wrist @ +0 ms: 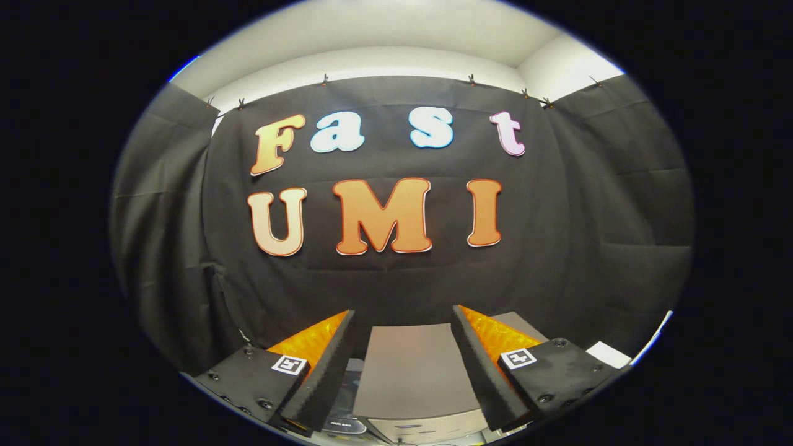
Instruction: Put the clothes into the washing machine and then close the washing machine lid.
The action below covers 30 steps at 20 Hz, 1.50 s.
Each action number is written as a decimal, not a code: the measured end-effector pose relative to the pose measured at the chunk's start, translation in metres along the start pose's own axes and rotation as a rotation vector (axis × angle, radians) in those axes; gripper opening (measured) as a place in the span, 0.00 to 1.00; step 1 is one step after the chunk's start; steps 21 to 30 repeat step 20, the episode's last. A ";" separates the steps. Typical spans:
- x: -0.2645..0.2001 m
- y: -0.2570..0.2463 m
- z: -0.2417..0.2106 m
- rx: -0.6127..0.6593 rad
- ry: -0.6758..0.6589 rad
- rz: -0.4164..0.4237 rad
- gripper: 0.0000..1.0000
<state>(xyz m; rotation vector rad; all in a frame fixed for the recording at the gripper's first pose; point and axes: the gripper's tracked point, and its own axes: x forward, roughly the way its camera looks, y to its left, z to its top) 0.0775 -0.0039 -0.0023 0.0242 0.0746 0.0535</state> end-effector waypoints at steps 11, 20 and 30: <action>-0.004 -0.051 0.003 -0.029 -0.047 -0.033 0.98; -0.003 -0.057 -0.003 -0.015 -0.052 -0.022 0.98; -0.003 -0.057 -0.003 -0.015 -0.052 -0.022 0.98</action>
